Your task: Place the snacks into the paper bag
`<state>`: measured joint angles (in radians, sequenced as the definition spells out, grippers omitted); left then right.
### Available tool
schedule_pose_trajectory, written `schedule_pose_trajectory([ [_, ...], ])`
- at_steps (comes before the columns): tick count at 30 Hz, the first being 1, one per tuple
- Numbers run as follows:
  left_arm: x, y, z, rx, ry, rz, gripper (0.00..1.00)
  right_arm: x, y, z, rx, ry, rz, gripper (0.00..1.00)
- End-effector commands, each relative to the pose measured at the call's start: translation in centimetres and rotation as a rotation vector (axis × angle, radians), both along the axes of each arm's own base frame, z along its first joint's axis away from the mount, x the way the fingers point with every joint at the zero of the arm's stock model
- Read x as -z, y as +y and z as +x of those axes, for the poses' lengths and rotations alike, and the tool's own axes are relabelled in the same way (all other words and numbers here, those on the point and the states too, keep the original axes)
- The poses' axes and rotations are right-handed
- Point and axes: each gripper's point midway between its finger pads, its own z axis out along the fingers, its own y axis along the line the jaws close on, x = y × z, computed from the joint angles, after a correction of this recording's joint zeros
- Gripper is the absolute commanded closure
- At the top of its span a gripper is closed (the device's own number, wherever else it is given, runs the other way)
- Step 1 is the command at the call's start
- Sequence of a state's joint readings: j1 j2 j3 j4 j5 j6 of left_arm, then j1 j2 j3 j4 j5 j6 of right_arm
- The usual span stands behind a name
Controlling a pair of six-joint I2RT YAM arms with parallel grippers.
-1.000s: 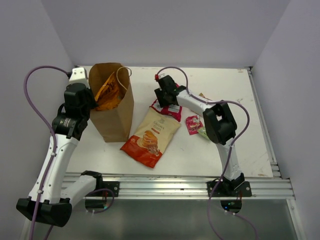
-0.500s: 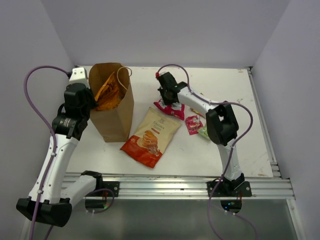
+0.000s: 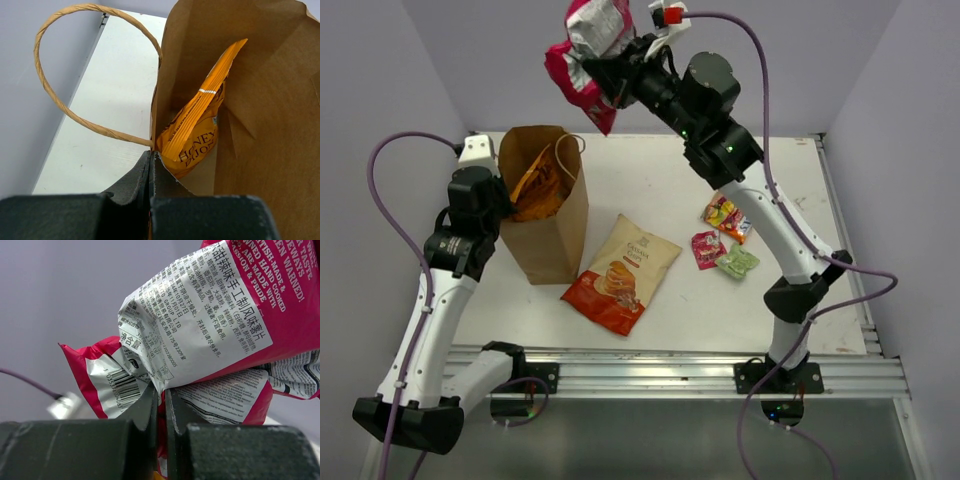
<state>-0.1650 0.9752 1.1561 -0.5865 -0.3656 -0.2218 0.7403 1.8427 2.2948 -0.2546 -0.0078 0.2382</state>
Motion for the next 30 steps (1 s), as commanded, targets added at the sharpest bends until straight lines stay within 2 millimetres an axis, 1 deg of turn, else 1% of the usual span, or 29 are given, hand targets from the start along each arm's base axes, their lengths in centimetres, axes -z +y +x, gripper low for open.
schedule_pose_trajectory([
  [1, -0.6, -0.2, 0.2, 0.010, -0.018, -0.006, 1.00, -2.6, 6.1, -2.8, -0.366, 0.013, 0.228, 1.00],
  [2, -0.7, -0.2, 0.3, 0.009, -0.021, -0.008, 1.00, -1.7, 8.1, -3.8, -0.463, 0.067, 0.251, 1.00],
  [3, -0.7, -0.3, 0.3, 0.011, -0.021, -0.008, 1.00, -1.6, 9.0, -4.0, -0.499, 0.073, 0.270, 1.00],
  [4, -0.7, -0.3, 0.3, 0.011, -0.021, -0.008, 1.00, -0.8, 10.1, -4.2, -0.532, 0.107, 0.283, 1.00],
  [5, -0.7, -0.2, 0.3, 0.007, -0.021, -0.006, 1.00, -0.3, 11.2, -5.0, -0.585, 0.117, 0.285, 1.00],
  [6, -0.7, -0.2, 0.3, 0.007, -0.023, -0.006, 1.00, 0.1, 11.7, -5.2, -0.607, 0.134, 0.292, 1.00],
  [7, -0.6, -0.1, 0.3, 0.006, -0.020, -0.005, 1.00, 1.0, 12.3, -5.2, -0.631, 0.182, 0.306, 1.00],
  [8, -0.6, -0.1, 0.3, 0.005, -0.020, -0.006, 1.00, 2.3, 13.1, -5.3, -0.666, 0.214, 0.301, 1.00],
  [9, -0.5, -0.1, 0.2, 0.004, -0.017, -0.004, 1.00, 2.5, 13.5, -5.3, -0.685, 0.223, 0.316, 1.00],
  [12, -0.3, -0.1, 0.3, 0.004, -0.014, -0.004, 1.00, 5.0, 15.1, -5.3, -0.724, 0.299, 0.304, 1.00],
  [14, -0.2, -0.1, 0.3, 0.004, -0.012, -0.003, 1.00, 6.0, 15.6, -5.5, -0.735, 0.322, 0.290, 1.00],
  [16, -0.2, -0.1, 0.4, 0.004, -0.014, -0.004, 1.00, 7.9, 16.1, -5.3, -0.719, 0.358, 0.242, 1.00],
  [17, -0.2, -0.1, 0.4, 0.005, -0.015, -0.002, 1.00, 8.5, 16.1, -5.2, -0.705, 0.368, 0.220, 1.00],
  [18, -0.2, -0.1, 0.5, 0.005, -0.014, -0.002, 1.00, 9.6, 16.0, -5.1, -0.686, 0.401, 0.189, 1.00],
  [19, -0.2, -0.1, 0.5, 0.004, -0.015, 0.000, 1.00, 10.1, 15.8, -5.2, -0.672, 0.404, 0.160, 1.00],
  [20, -0.2, -0.1, 0.5, 0.005, -0.016, -0.001, 1.00, 10.5, 15.6, -5.2, -0.661, 0.411, 0.141, 0.90],
  [21, -0.1, -0.2, 0.6, 0.007, -0.015, -0.002, 1.00, 10.7, 15.2, -5.5, -0.652, 0.426, 0.120, 0.57],
  [23, -0.2, -0.3, 0.7, 0.010, -0.018, -0.003, 1.00, 10.4, 14.6, -5.6, -0.635, 0.400, 0.096, 0.41],
  [24, 0.0, -0.3, 0.7, 0.011, -0.016, -0.004, 1.00, 9.6, 14.1, -6.0, -0.631, 0.379, 0.083, 0.29],
  [25, 0.0, -0.3, 0.8, 0.012, -0.016, -0.004, 1.00, 9.1, 13.7, -6.1, -0.618, 0.365, 0.078, 0.24],
  [26, 0.0, -0.3, 0.9, 0.014, -0.016, -0.005, 1.00, 8.8, 13.3, -6.3, -0.610, 0.360, 0.063, 0.21],
  [27, -0.1, -0.4, 0.9, 0.016, -0.020, -0.005, 1.00, 7.5, 12.4, -6.7, -0.598, 0.319, 0.053, 0.20],
  [28, -0.1, -0.4, 1.0, 0.017, -0.018, -0.005, 1.00, 6.8, 11.8, -6.9, -0.576, 0.300, 0.045, 0.20],
  [29, 0.0, -0.4, 1.1, 0.018, -0.018, -0.004, 1.00, 6.8, 11.0, -7.2, -0.556, 0.299, 0.020, 0.20],
  [30, 0.0, -0.4, 1.1, 0.018, -0.018, -0.002, 1.00, 7.6, 10.5, -7.0, -0.528, 0.280, -0.027, 0.19],
])
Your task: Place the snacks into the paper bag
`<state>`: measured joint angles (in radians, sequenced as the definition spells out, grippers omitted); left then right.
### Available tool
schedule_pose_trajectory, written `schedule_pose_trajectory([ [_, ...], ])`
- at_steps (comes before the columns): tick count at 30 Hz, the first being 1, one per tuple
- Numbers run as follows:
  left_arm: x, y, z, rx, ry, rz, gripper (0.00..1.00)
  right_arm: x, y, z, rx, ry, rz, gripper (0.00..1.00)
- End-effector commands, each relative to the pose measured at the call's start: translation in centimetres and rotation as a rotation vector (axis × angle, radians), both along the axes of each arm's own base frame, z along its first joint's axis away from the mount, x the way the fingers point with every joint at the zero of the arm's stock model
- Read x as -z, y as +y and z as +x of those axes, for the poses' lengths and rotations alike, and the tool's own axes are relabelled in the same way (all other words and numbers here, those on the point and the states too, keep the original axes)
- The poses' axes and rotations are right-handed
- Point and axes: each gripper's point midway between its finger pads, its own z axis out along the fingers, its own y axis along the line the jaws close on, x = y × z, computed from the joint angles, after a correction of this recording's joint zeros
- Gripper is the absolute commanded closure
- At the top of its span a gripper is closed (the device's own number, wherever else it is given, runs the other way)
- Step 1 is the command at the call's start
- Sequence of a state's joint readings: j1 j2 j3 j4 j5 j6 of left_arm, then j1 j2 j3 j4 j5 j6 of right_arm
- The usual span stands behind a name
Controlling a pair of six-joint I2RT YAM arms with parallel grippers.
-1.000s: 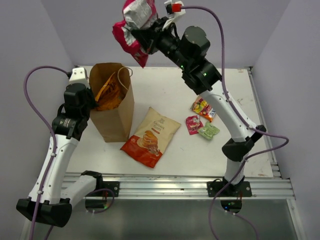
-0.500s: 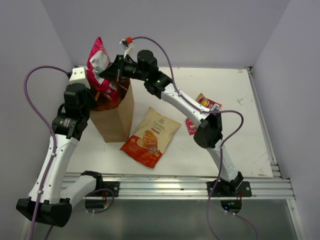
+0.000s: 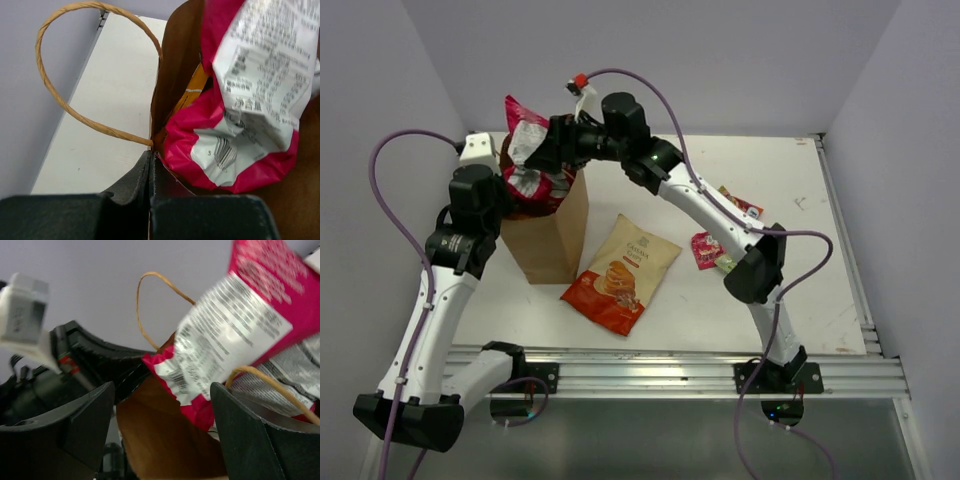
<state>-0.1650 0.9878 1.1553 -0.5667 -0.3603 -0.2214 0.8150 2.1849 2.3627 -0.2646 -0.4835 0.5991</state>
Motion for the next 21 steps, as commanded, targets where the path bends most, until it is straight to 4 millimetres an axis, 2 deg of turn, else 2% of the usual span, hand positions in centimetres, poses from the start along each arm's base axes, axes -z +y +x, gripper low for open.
schedule_pose_trajectory([
  [1, 0.0, -0.3, 0.6, 0.015, -0.010, 0.000, 1.00, -10.6, -6.3, -4.1, 0.057, -0.263, 0.047, 0.19],
  [2, 0.1, -0.3, 0.7, 0.016, -0.008, 0.000, 1.00, -9.8, -7.3, -3.9, 0.099, -0.263, -0.006, 0.18],
  [3, 0.1, -0.4, 0.7, 0.020, -0.010, -0.002, 1.00, -7.6, -8.2, -3.8, 0.118, -0.278, -0.081, 0.15],
  [4, 0.3, -0.4, 0.8, 0.020, -0.007, -0.002, 1.00, -7.8, -9.7, -4.5, 0.140, -0.291, -0.105, 0.14],
  [5, 0.3, -0.5, 0.8, 0.025, -0.006, -0.003, 1.00, -4.0, -10.5, -4.3, 0.152, -0.241, -0.207, 0.12],
  [6, 0.2, -0.5, 0.9, 0.028, -0.007, -0.003, 1.00, -2.3, -11.1, -4.3, 0.152, -0.248, -0.268, 0.11],
  [7, 0.3, -0.6, 1.0, 0.033, -0.005, -0.002, 1.00, -1.5, -12.2, -4.8, 0.160, -0.237, -0.303, 0.10],
  [8, 0.1, -0.7, 1.1, 0.037, -0.006, -0.002, 1.00, 2.7, -13.2, -4.9, 0.174, -0.179, -0.397, 0.10],
  [10, 0.0, -0.7, 1.2, 0.040, -0.008, 0.001, 1.00, 6.1, -14.9, -5.1, 0.199, -0.175, -0.481, 0.10],
  [11, 0.0, -0.7, 1.2, 0.039, -0.010, 0.000, 1.00, 9.8, -16.3, -5.7, 0.203, -0.153, -0.548, 0.09],
  [13, 0.1, -0.8, 1.2, 0.044, -0.007, -0.001, 1.00, 13.6, -17.9, -5.7, 0.218, -0.161, -0.641, 0.07],
  [14, 0.3, -1.0, 1.2, 0.051, 0.000, -0.003, 1.00, 17.1, -18.5, -6.0, 0.205, -0.133, -0.704, 0.06],
  [15, 0.3, -1.0, 1.3, 0.053, -0.002, -0.006, 1.00, 18.9, -19.0, -5.8, 0.210, -0.126, -0.749, 0.05],
  [18, 0.4, -1.1, 1.3, 0.058, 0.004, -0.009, 1.00, 23.9, -18.9, -5.1, 0.200, -0.086, -0.839, 0.04],
  [19, 0.4, -1.2, 1.3, 0.059, 0.004, -0.009, 1.00, 25.1, -18.8, -4.7, 0.203, -0.080, -0.861, 0.04],
  [20, 0.4, -1.2, 1.2, 0.062, 0.006, -0.010, 1.00, 25.5, -18.5, -3.7, 0.235, -0.090, -0.868, 0.04],
  [21, 0.4, -1.2, 1.2, 0.063, 0.006, -0.012, 1.00, 27.8, -18.4, -3.0, 0.243, -0.076, -0.912, 0.04],
])
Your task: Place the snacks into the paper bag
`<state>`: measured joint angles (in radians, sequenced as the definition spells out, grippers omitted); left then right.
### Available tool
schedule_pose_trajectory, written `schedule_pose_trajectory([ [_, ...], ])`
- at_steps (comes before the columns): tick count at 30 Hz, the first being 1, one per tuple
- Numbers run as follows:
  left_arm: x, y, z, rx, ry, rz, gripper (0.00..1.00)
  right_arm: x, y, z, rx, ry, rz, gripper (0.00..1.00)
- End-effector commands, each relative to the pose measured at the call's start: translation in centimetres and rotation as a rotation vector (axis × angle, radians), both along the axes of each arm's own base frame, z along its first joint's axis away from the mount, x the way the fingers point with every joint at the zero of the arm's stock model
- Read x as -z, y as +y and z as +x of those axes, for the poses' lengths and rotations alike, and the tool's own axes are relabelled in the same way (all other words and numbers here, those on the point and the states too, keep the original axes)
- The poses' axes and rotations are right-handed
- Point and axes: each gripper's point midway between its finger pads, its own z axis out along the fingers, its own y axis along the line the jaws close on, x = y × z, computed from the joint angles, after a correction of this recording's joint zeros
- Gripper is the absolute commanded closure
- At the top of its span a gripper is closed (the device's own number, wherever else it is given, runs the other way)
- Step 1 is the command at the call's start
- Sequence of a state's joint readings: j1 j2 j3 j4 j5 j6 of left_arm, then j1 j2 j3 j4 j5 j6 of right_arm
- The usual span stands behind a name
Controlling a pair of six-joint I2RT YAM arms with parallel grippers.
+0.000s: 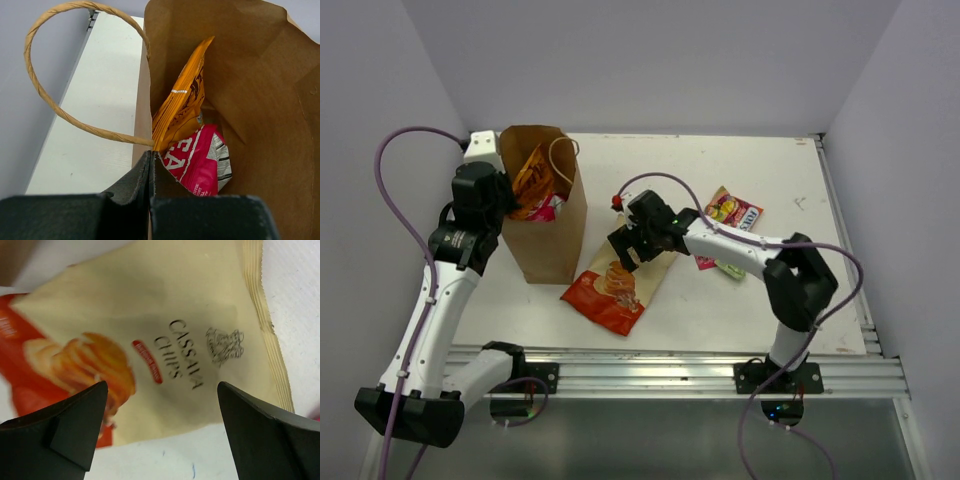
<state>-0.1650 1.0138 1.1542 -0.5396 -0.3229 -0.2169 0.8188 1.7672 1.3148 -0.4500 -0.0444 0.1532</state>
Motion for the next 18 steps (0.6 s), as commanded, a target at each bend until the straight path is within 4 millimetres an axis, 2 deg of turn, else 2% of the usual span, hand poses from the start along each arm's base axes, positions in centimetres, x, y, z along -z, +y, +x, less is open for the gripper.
schedule_pose_trajectory([
  [1, 0.1, -0.5, 0.3, 0.028, 0.006, -0.002, 1.00, 0.7, 0.2, 4.3, 0.075, -0.151, -0.057, 0.04],
  [2, 0.0, -0.6, 0.3, 0.033, 0.004, -0.004, 1.00, 1.2, 0.4, 5.1, 0.089, -0.165, -0.079, 0.04],
  [3, 0.0, -0.6, 0.3, 0.034, 0.004, -0.006, 1.00, 3.4, 0.0, 5.6, 0.101, -0.154, -0.136, 0.04],
  [5, -0.1, -0.5, 0.2, 0.031, 0.004, -0.004, 1.00, 4.7, -0.8, 6.6, 0.123, -0.187, -0.211, 0.04],
  [8, -0.3, -0.3, 0.0, 0.021, 0.001, 0.007, 1.00, 8.2, -2.1, 5.9, 0.102, -0.141, -0.315, 0.04],
  [9, -0.5, -0.2, 0.0, 0.019, -0.004, 0.010, 1.00, 9.1, -2.5, 5.4, 0.096, -0.119, -0.335, 0.07],
  [11, -0.5, 0.1, -0.1, 0.009, -0.002, 0.022, 1.00, 11.6, -3.8, 3.7, 0.099, -0.048, -0.378, 0.27],
  [12, -0.6, 0.2, -0.2, 0.006, -0.006, 0.026, 1.00, 12.2, -4.1, 3.1, 0.100, -0.028, -0.385, 0.37],
  [13, -0.6, 0.3, -0.2, 0.002, -0.008, 0.029, 1.00, 12.8, -4.5, 2.6, 0.102, -0.008, -0.394, 0.63],
  [14, -0.7, 0.4, -0.2, -0.001, -0.009, 0.032, 1.00, 13.5, -5.0, 1.9, 0.107, 0.014, -0.403, 0.80],
  [16, -0.5, 0.4, -0.1, -0.003, -0.010, 0.031, 1.00, 14.0, -5.4, 1.4, 0.103, 0.041, -0.418, 0.88],
  [18, -0.4, 0.3, 0.1, 0.002, -0.008, 0.029, 1.00, 14.5, -5.5, 1.1, 0.098, 0.060, -0.429, 0.91],
])
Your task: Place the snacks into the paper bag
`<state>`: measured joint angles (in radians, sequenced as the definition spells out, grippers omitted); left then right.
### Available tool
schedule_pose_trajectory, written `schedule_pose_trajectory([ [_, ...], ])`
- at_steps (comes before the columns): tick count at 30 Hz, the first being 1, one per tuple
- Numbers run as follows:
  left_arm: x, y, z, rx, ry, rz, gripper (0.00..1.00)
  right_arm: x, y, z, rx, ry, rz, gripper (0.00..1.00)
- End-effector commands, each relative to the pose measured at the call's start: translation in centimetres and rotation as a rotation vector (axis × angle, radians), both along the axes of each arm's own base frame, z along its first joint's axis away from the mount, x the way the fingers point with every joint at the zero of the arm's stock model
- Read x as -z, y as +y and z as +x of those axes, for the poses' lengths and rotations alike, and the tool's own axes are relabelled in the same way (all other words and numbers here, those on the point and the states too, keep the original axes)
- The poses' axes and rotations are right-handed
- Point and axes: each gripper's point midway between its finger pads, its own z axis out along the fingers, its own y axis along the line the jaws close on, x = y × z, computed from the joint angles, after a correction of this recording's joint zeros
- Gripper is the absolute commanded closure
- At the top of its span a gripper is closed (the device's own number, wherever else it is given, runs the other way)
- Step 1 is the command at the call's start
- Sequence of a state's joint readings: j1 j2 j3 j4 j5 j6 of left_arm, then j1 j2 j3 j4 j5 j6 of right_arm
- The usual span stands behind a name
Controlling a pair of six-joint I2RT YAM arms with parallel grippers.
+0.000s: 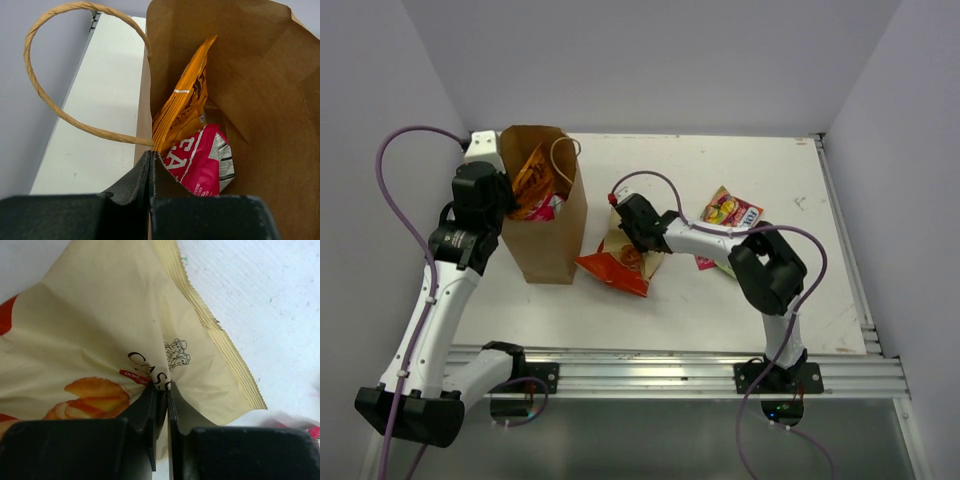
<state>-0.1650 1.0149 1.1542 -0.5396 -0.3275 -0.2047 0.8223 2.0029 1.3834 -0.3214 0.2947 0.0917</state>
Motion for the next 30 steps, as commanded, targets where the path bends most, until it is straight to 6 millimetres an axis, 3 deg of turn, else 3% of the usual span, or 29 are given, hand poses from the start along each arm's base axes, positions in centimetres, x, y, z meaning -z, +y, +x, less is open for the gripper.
schedule_pose_trajectory([
  [1, -0.5, 0.1, 0.2, 0.005, -0.014, 0.014, 1.00, 8.7, -3.9, -5.8, 0.000, 0.274, -0.168, 0.99],
  [5, -0.7, 0.0, 0.2, 0.007, -0.019, 0.014, 1.00, 7.2, -3.9, -5.3, 0.008, 0.253, -0.162, 1.00],
  [8, -1.1, 0.1, 0.1, 0.006, -0.023, 0.019, 1.00, -0.2, -3.4, -2.6, 0.043, 0.081, -0.097, 1.00],
  [9, -1.0, 0.1, 0.1, 0.006, -0.024, 0.017, 1.00, -4.2, -3.2, -1.6, 0.058, 0.003, -0.050, 1.00],
  [10, -1.0, 0.0, 0.1, 0.011, -0.023, 0.015, 1.00, -6.8, -4.1, -0.8, 0.092, -0.055, -0.069, 1.00],
  [11, -1.0, -0.2, 0.2, 0.020, -0.024, 0.009, 1.00, -11.3, -3.4, 0.8, 0.104, -0.137, -0.026, 1.00],
  [13, -0.6, -0.3, 0.0, 0.023, -0.019, 0.006, 1.00, -17.0, -3.9, 2.1, 0.135, -0.236, -0.020, 1.00],
  [14, -0.6, -0.3, 0.0, 0.023, -0.020, 0.004, 1.00, -22.9, -3.7, 3.7, 0.172, -0.355, 0.028, 1.00],
  [16, -0.7, -0.2, -0.1, 0.022, -0.023, 0.006, 1.00, -27.9, -3.9, 5.0, 0.213, -0.460, 0.055, 1.00],
  [17, -0.8, -0.1, -0.2, 0.019, -0.026, 0.006, 1.00, -33.1, -3.9, 5.5, 0.232, -0.557, 0.118, 1.00],
  [18, -0.9, -0.1, -0.2, 0.019, -0.028, 0.006, 1.00, -35.3, -4.4, 5.9, 0.268, -0.609, 0.134, 1.00],
  [19, -1.0, -0.2, -0.1, 0.019, -0.031, 0.006, 1.00, -38.9, -4.2, 6.3, 0.291, -0.683, 0.211, 1.00],
  [23, -1.0, -0.3, -0.1, 0.024, -0.033, 0.000, 1.00, -46.0, -3.0, 6.6, 0.290, -0.837, 0.449, 1.00],
  [25, -1.2, -0.3, -0.1, 0.024, -0.039, 0.001, 1.00, -49.1, 0.2, 6.0, 0.158, -0.871, 0.638, 1.00],
  [27, -1.3, -0.3, -0.1, 0.024, -0.040, 0.000, 1.00, -50.2, 3.9, 5.3, 0.028, -0.825, 0.815, 1.00],
  [28, -1.4, -0.3, -0.1, 0.024, -0.045, -0.002, 1.00, -52.4, 6.4, 3.6, -0.122, -0.803, 0.943, 1.00],
  [29, -1.5, -0.3, -0.1, 0.024, -0.046, -0.001, 1.00, -52.6, 8.6, 2.7, -0.188, -0.723, 1.054, 1.00],
  [30, -1.6, -0.3, -0.1, 0.024, -0.049, -0.002, 1.00, -50.9, 11.1, 3.5, -0.221, -0.654, 1.094, 1.00],
])
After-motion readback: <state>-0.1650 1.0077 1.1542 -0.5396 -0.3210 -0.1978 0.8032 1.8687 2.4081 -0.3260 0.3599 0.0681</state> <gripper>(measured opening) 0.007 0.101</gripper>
